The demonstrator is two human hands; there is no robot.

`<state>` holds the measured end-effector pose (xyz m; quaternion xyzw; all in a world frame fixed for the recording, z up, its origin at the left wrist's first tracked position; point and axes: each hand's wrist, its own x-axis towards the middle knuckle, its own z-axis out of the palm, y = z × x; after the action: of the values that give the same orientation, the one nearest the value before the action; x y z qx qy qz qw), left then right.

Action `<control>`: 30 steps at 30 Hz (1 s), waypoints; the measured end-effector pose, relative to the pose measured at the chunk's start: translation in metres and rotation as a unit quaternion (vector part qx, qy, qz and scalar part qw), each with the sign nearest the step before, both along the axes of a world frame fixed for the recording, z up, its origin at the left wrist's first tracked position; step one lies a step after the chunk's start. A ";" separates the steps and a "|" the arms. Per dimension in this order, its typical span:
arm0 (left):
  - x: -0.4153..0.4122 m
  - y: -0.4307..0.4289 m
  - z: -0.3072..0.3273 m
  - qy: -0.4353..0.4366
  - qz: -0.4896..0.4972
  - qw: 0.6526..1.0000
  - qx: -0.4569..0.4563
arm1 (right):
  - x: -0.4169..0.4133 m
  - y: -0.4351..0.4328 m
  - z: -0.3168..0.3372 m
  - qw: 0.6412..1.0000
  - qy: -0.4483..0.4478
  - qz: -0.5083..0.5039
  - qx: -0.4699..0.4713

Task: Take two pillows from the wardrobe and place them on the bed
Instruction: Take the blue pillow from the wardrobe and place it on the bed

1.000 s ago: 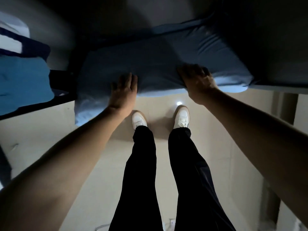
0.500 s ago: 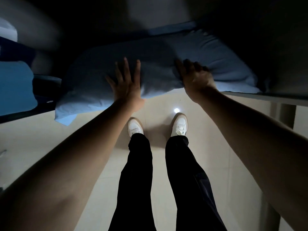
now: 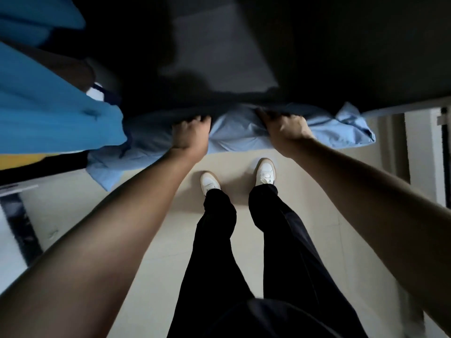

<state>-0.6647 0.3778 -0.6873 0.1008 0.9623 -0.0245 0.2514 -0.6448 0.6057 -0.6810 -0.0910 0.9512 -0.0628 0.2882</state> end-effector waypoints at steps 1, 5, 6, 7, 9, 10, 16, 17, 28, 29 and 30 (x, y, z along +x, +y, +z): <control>0.008 0.000 0.013 0.004 -0.002 1.000 0.001 | 0.010 -0.001 0.015 1.000 0.006 -0.001 0.000; 0.029 -0.001 0.066 0.035 -0.025 0.999 0.014 | 0.045 0.000 0.061 0.999 0.014 -0.027 0.009; 0.030 -0.001 0.080 0.039 -0.038 0.998 0.016 | 0.053 0.000 0.073 0.999 0.022 -0.039 0.011; 0.032 0.000 0.093 0.041 -0.049 0.998 0.017 | 0.062 0.000 0.086 0.998 0.032 -0.050 0.013; 0.038 0.000 0.119 0.046 -0.061 0.997 0.020 | 0.077 -0.001 0.111 0.996 0.056 -0.065 0.017; 0.043 -0.001 0.130 0.050 -0.064 0.996 0.021 | 0.086 -0.002 0.122 0.995 0.067 -0.075 0.017; 0.070 0.008 0.190 0.074 -0.064 0.995 0.036 | 0.134 0.001 0.181 0.990 0.084 -0.112 0.022; 0.074 0.015 0.201 0.075 -0.062 0.995 0.036 | 0.141 0.007 0.192 0.989 0.086 -0.118 0.023; 0.210 0.227 0.285 0.125 -0.218 0.965 0.074 | 0.326 0.199 0.276 0.962 0.137 -0.228 0.058; 0.225 0.254 0.292 0.132 -0.243 0.958 0.078 | 0.348 0.220 0.281 0.954 0.148 -0.252 0.060; 0.239 0.279 0.299 0.137 -0.264 0.951 0.082 | 0.369 0.241 0.286 0.946 0.159 -0.277 0.062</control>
<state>-0.4254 0.6573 -0.3881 0.3672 0.9252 -0.0249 0.0921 -0.2758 0.8464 -0.3952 0.1852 0.9744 -0.0660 0.1095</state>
